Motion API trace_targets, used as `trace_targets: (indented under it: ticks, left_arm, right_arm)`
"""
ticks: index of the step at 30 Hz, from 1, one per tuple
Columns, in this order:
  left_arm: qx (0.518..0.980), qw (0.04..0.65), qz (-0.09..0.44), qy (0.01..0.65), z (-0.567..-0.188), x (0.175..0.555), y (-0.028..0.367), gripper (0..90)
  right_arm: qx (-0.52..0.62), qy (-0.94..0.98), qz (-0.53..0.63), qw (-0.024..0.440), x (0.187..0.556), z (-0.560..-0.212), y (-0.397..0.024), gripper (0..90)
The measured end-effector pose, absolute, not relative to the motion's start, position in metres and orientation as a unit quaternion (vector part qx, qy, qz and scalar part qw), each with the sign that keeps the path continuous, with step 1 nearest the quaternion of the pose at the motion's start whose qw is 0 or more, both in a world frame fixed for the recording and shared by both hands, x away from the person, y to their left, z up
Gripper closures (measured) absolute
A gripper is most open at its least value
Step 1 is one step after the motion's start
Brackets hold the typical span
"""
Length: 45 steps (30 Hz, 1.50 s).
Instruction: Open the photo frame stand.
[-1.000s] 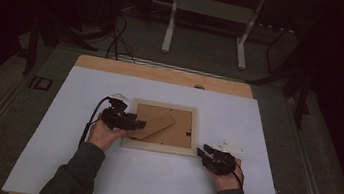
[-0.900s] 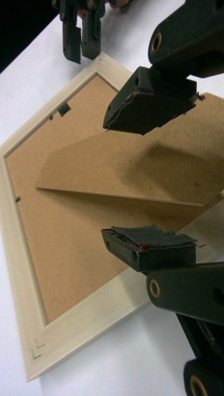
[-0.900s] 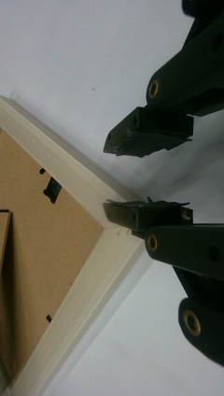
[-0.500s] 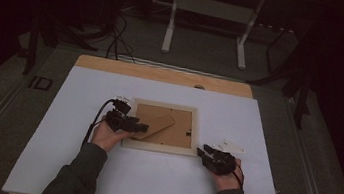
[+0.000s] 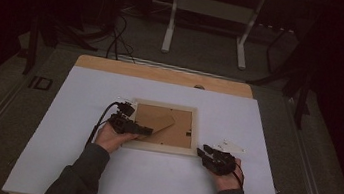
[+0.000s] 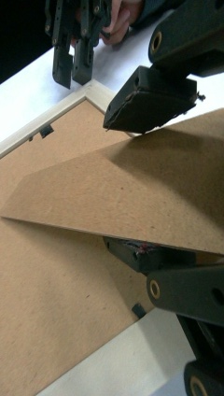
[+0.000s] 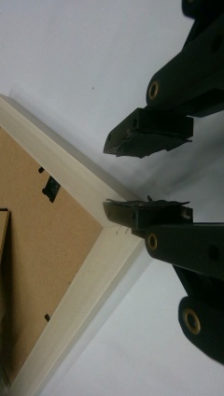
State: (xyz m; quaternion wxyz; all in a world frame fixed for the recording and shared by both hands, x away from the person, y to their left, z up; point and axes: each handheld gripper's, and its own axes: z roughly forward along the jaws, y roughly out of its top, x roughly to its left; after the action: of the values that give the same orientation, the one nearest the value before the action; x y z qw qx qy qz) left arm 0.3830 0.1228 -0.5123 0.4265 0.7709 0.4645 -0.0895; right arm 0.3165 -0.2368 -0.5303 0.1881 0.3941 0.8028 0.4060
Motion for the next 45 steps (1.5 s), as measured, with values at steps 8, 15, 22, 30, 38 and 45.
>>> trace_targets:
  ticks: [8, 15, 22, 30, 38, 45]
  left_arm:
    - [0.776, 0.425, -0.089, 0.457, -0.511, 0.383, 0.123, 45.1]
    - [0.786, 0.418, -0.072, 0.449, -0.509, 0.381, 0.12, 45.3]
    - [0.795, 0.412, -0.06, 0.442, -0.506, 0.378, 0.117, 45.4]
    - [0.799, 0.415, -0.048, 0.431, -0.501, 0.374, 0.116, 45.5]
    - [0.803, 0.419, -0.035, 0.423, -0.497, 0.371, 0.115, 45.5]
    - [0.805, 0.426, -0.02, 0.412, -0.492, 0.366, 0.114, 45.6]
  right_arm:
    - [0.395, 0.803, 0.405, 0.188, 0.317, -0.53, -0.237, 65.4]
    - [0.395, 0.803, 0.404, 0.19, 0.317, -0.53, -0.236, 65.4]
    - [0.395, 0.797, 0.416, 0.187, 0.321, -0.524, -0.234, 62.4]
    - [0.415, 0.79, 0.423, 0.159, 0.337, -0.526, -0.232, 60.1]
    - [0.43, 0.783, 0.426, 0.144, 0.356, -0.529, -0.223, 58.5]
    - [0.425, 0.791, 0.416, 0.144, 0.366, -0.527, -0.213, 57.1]
